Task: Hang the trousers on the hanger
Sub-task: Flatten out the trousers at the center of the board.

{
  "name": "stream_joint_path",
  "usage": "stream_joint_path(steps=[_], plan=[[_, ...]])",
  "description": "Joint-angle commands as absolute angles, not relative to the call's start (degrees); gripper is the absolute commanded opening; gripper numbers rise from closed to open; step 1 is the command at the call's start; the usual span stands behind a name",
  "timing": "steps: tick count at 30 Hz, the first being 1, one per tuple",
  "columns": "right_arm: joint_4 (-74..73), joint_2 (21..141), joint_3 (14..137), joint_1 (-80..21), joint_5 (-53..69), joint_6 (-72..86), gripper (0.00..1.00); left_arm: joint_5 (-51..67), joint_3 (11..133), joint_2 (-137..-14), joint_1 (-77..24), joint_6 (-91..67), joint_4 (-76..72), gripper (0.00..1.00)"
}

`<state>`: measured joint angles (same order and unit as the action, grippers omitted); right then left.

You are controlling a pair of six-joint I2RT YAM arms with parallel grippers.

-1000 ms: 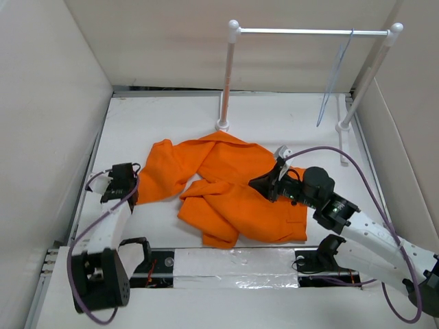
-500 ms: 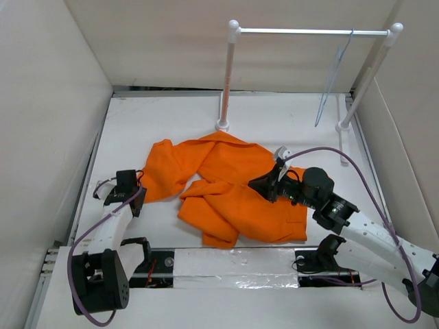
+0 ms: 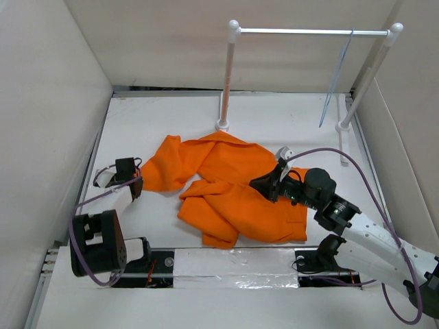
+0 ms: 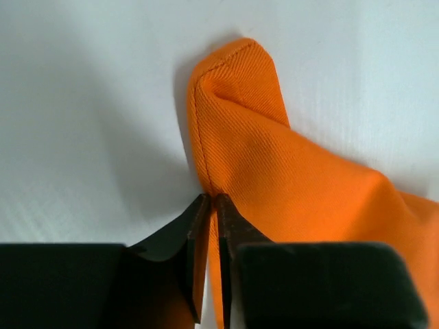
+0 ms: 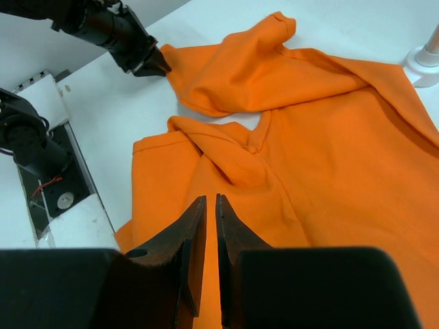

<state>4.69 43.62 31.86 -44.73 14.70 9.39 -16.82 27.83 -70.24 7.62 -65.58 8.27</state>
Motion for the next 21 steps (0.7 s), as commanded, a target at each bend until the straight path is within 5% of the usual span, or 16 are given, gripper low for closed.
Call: stream_joint_path(steps=[1, 2, 14, 21], plan=[[5.5, 42.5, 31.9, -45.2, 13.4, 8.9, 0.16, -12.9, 28.1, -76.4, 8.6, -62.3, 3.6, 0.06], [5.5, 42.3, 31.8, -44.7, 13.3, 9.0, 0.16, -12.7, 28.8, -77.1, 8.6, -60.3, 2.8, 0.00], [8.3, 43.9, 30.7, -44.6, 11.3, 11.2, 0.17, -12.7, 51.9, -68.3, 8.6, -47.6, 5.1, 0.00], [8.6, 45.3, 31.7, -44.6, 11.7, 11.5, 0.17, -13.6, 84.8, -72.8, 8.6, -40.4, 16.3, 0.00]])
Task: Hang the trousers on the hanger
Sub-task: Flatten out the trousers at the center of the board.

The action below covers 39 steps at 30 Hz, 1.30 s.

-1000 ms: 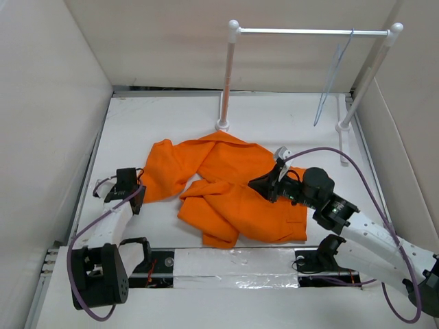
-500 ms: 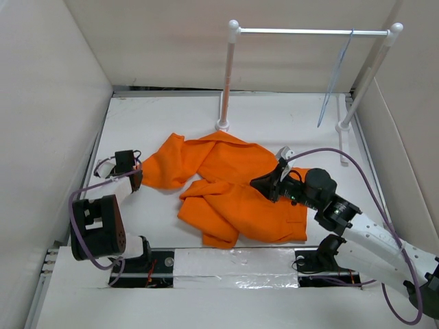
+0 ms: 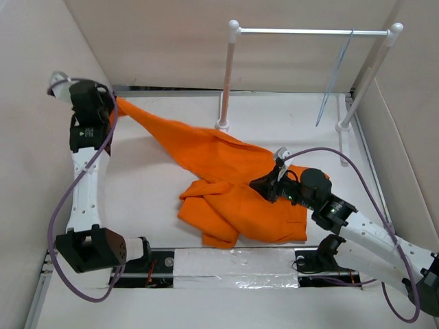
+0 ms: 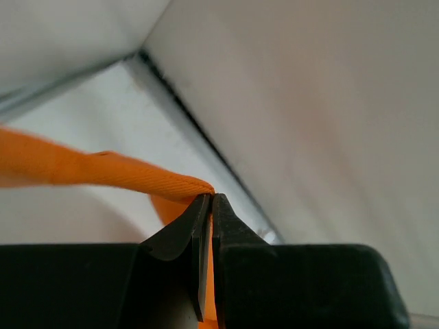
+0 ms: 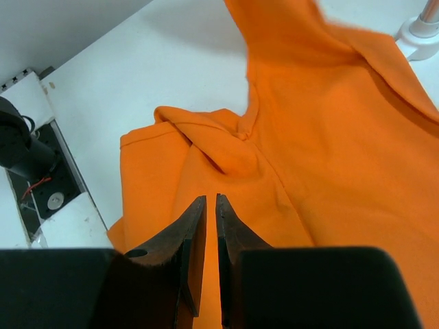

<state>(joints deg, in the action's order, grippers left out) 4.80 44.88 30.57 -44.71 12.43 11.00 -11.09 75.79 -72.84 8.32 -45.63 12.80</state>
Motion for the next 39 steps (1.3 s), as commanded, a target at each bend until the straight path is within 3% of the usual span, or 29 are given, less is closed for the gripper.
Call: stream_joint_path(steps=[1, 5, 10, 14, 19, 20, 22, 23, 25, 26, 31, 34, 35, 38, 39], plan=[[8.5, 45.3, 31.6, -44.6, 11.4, 11.5, 0.17, -15.0, 86.2, -72.5, 8.6, -39.3, 16.2, 0.00], [8.6, 44.7, 30.4, -44.6, 9.0, 12.0, 0.20, -19.5, 78.6, -71.0, 11.4, -36.3, 12.6, 0.00], [7.0, 43.8, 30.4, -44.1, 8.4, 11.3, 0.21, -10.7, 63.4, -72.0, 19.3, -38.3, 2.7, 0.00], [4.7, 43.0, 30.1, -43.0, 7.4, 11.1, 0.23, -8.3, 65.0, -78.4, 21.4, -36.5, 2.8, 0.00], [3.2, 43.2, 28.9, -40.1, 1.4, 12.1, 0.31, -17.5, 63.6, -79.9, 21.4, -36.7, 4.7, 0.00], [3.0, 43.9, 28.6, -37.7, 0.8, 12.9, 0.32, -18.4, 63.5, -79.9, 21.4, -36.4, 4.9, 0.13], [2.8, 44.6, 27.8, -34.8, 0.4, 13.8, 0.33, -20.5, 64.6, -80.2, 21.4, -36.0, 7.1, 0.27], [2.7, 45.0, 27.5, -33.3, 0.9, 14.0, 0.30, -20.4, 65.1, -80.0, 21.4, -35.7, 7.6, 0.36], [2.6, 45.2, 26.2, -29.5, 1.9, 15.0, 0.13, -17.9, 66.6, -78.5, 21.4, -34.7, 7.6, 0.38], [2.2, 45.1, 25.6, -28.2, 1.9, 15.4, 0.00, -16.9, 67.0, -77.6, 20.9, -34.9, 7.5, 0.38], [1.1, 41.4, 22.3, -19.6, -2.8, 19.0, 0.00, -12.4, 67.3, -72.5, 9.9, -34.9, 3.8, 0.38], [0.6, 40.3, 20.3, -16.0, -7.8, 20.4, 0.26, -12.7, 66.7, -71.8, -3.3, -35.7, 2.0, 0.35], [0.9, 40.7, 19.7, -13.3, -8.4, 20.8, 0.44, -13.0, 66.4, -72.0, -6.6, -36.2, 1.4, 0.34], [2.5, 43.7, 19.3, -8.0, -6.9, 22.4, 0.72, -13.2, 63.6, -73.4, -18.9, -40.6, 0.0, 0.32], [3.2, 44.7, 19.2, -6.7, -5.6, 23.3, 0.76, -11.6, 62.0, -73.6, -21.6, -41.0, -2.5, 0.32]])
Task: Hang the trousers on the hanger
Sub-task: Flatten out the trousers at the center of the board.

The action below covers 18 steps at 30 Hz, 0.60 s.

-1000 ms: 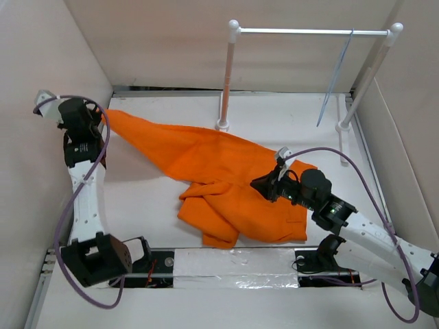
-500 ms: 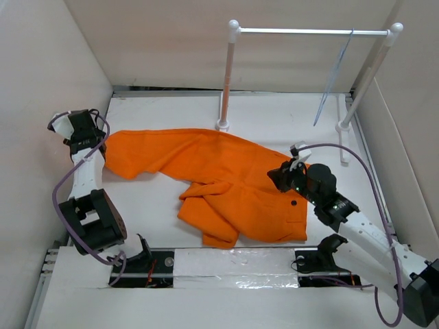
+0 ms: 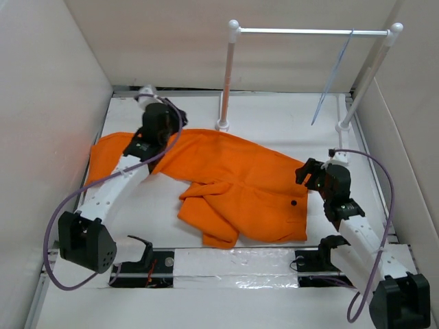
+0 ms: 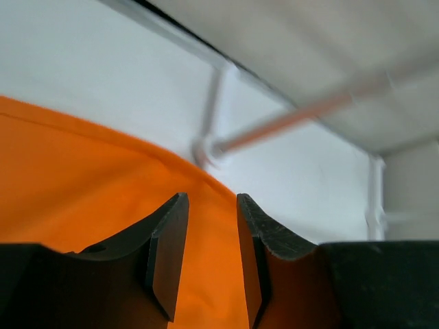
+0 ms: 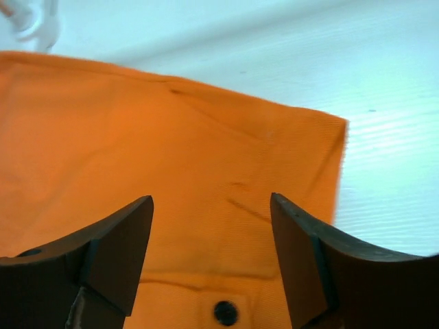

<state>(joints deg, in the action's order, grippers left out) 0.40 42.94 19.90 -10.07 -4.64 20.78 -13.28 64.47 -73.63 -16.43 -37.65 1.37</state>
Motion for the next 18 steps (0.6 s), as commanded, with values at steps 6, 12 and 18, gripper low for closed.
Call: stream_joint_path(steps=[6, 12, 18], plan=[[6.6, 55.0, 19.7, 2.3, 3.1, 24.0, 0.83, -14.7, 50.4, -74.4, -35.9, -42.2, -6.6, 0.35], [10.4, 59.9, 19.2, 5.0, 7.5, 26.7, 0.82, -23.0, 36.8, -66.2, -41.4, -43.9, -5.5, 0.38], [15.6, 66.6, 19.8, 7.0, 15.0, 30.8, 0.76, -23.2, 28.0, -60.2, -42.1, -46.1, -4.1, 0.41]])
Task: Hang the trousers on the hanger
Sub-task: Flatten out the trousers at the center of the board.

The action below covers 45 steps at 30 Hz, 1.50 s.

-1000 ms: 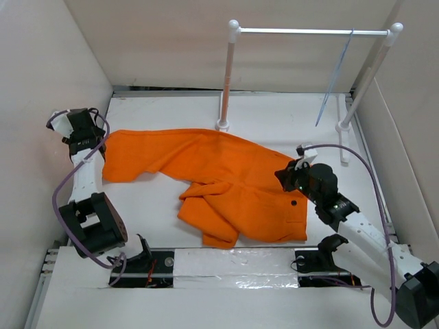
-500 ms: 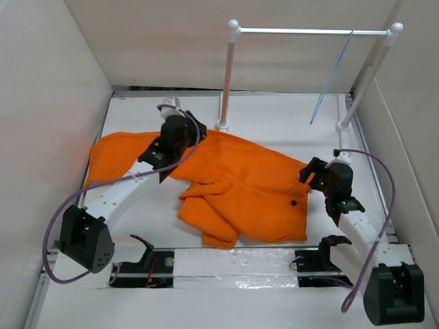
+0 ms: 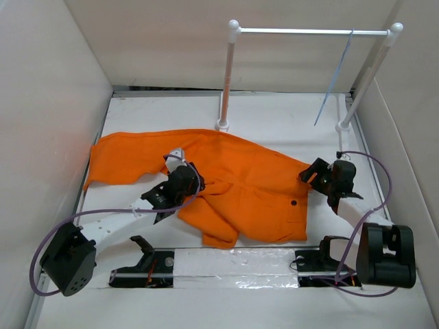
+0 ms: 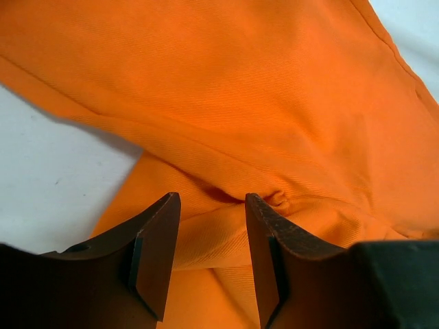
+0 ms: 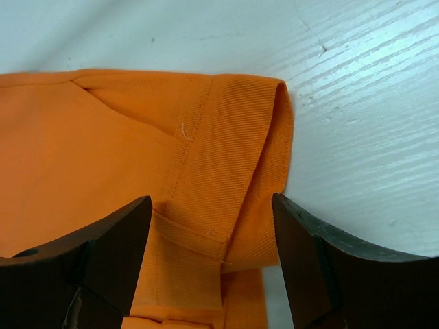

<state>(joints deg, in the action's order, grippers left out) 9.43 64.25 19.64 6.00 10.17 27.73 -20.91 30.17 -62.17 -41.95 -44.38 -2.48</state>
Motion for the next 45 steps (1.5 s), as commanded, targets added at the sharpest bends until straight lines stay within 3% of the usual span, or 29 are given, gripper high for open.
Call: stream_joint_path(steps=[1, 7, 8, 11, 15, 20, 25, 26, 27, 28, 29, 32, 36, 37, 39, 40, 41, 42, 45], plan=[[15.7, 67.8, 20.3, 7.8, 16.9, 30.9, 0.75, -22.5, 26.3, -59.7, -42.1, -46.1, -5.3, 0.41], [19.1, 71.4, 20.2, 11.4, 20.5, 32.6, 0.47, -19.5, 23.1, -62.1, -42.1, -45.3, -9.0, 0.41], [20.3, 71.7, 20.1, 11.4, 20.6, 32.5, 0.24, -19.6, 22.9, -62.6, -42.1, -45.3, -9.3, 0.41], [23.9, 72.4, 19.4, 12.9, 21.2, 33.2, 0.00, -18.2, 22.1, -63.3, -42.1, -44.7, -11.9, 0.39], [22.1, 72.3, 23.3, 14.9, 18.6, 32.7, 0.00, -17.1, 22.1, -62.8, -42.1, -44.0, -13.3, 0.39], [15.2, 71.9, 32.9, 14.9, -1.6, 32.3, 0.00, -14.9, 23.1, -61.4, -42.6, -41.8, -13.4, 0.41], [12.2, 77.9, 45.3, 15.6, -9.3, 32.0, 0.00, -14.5, 24.6, -59.8, -42.6, -41.0, -9.9, 0.42], [10.5, 79.2, 46.8, 15.6, -9.1, 31.8, 0.02, -14.9, 25.0, -59.2, -42.6, -41.0, -8.9, 0.42], [9.7, 81.4, 48.2, 15.6, -7.8, 30.9, 0.13, -15.6, 25.2, -58.7, -42.6, -41.0, -7.9, 0.45], [8.8, 82.1, 50.3, 15.6, -4.5, 30.5, 0.28, -15.7, 25.3, -57.3, -42.6, -41.0, -6.0, 0.46], [7.8, 82.4, 50.4, 15.0, -3.0, 30.1, 0.62, -15.7, 25.1, -56.6, -42.6, -41.0, -5.2, 0.46], [10.0, 78.5, 44.7, 12.6, -0.4, 29.3, 0.95, -14.4, 23.7, -53.9, -42.6, -40.9, -2.6, 0.46], [12.8, 65.6, 32.3, 6.9, 0.7, 28.4, 0.94, -19.3, 21.5, -52.1, -42.6, -43.6, 1.4, 0.46], [12.4, 59.9, 30.3, 5.5, 0.9, 28.0, 0.91, -21.2, 21.4, -51.5, -42.6, -44.3, 1.6, 0.46], [10.9, 54.5, 25.3, 0.4, 2.5, 26.6, 0.62, -19.3, 21.1, -51.1, -41.7, -43.5, -0.6, 0.46], [9.9, 51.9, 24.0, -1.6, 5.2, 26.3, 0.43, -15.2, 21.1, -51.5, -41.1, -43.2, -4.1, 0.46], [7.1, 47.2, 23.0, -3.9, 6.5, 26.1, 0.10, -12.9, 21.4, -52.2, -41.1, -42.1, -5.3, 0.46], [6.0, 45.1, 21.4, -9.1, 8.1, 26.1, 0.00, -9.4, 21.6, -53.1, -41.7, -42.1, -6.4, 0.44], [1.0, 38.5, 20.7, -21.3, 12.4, 25.5, 0.00, -9.3, 22.6, -57.6, -46.8, -42.9, -7.5, 0.34]])
